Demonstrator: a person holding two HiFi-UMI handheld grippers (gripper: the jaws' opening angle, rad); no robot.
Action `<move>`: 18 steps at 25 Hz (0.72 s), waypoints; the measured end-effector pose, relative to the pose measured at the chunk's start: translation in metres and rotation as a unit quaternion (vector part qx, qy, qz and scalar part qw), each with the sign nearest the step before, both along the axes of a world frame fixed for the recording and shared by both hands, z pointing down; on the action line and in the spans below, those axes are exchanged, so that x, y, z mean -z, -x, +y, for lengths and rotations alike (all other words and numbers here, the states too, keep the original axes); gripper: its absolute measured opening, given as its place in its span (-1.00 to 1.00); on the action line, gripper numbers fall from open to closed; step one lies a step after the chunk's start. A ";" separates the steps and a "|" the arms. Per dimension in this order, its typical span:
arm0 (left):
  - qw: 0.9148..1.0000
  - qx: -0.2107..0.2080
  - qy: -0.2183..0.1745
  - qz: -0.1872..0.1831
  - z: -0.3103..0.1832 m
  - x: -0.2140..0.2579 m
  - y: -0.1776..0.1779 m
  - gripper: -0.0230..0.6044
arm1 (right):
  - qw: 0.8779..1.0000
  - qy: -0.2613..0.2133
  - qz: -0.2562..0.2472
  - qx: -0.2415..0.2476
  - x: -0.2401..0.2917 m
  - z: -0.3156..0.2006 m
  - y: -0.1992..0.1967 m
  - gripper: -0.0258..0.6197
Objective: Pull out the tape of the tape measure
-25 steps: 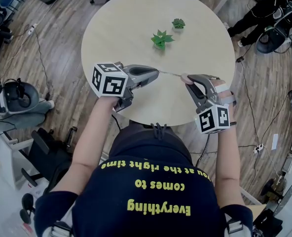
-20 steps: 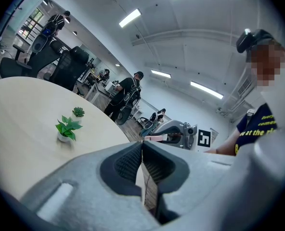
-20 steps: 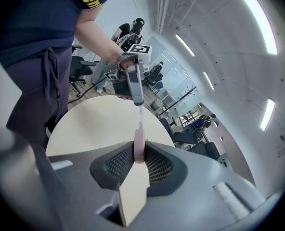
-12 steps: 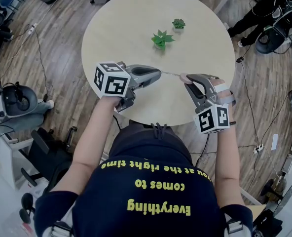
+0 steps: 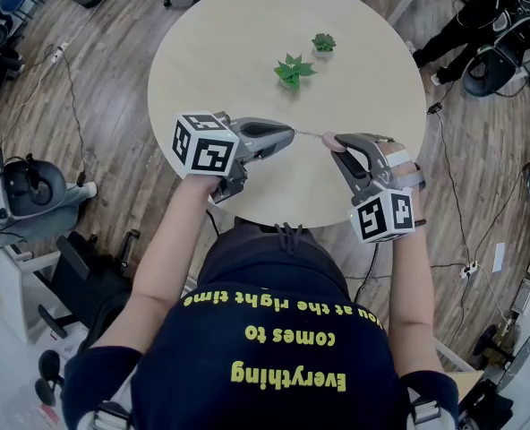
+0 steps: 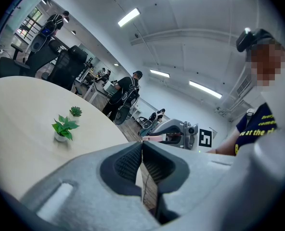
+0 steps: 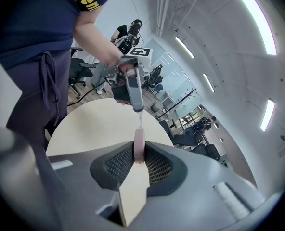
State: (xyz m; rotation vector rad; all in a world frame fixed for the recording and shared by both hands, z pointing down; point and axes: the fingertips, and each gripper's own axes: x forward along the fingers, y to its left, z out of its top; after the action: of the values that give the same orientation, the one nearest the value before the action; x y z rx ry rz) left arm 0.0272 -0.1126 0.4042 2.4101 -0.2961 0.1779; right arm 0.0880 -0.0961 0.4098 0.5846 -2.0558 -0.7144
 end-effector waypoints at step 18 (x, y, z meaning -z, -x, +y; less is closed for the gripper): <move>1.000 -0.008 -0.001 -0.001 0.005 0.001 -0.005 -0.90 | 1.000 -0.001 -0.007 0.021 0.001 0.004 0.018 -0.66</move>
State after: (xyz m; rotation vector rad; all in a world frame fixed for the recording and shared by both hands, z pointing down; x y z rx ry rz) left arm 0.0322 -0.1081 0.4028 2.4157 -0.2778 0.1888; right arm 0.0697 -0.0921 0.4092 0.5509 -2.0862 -0.7378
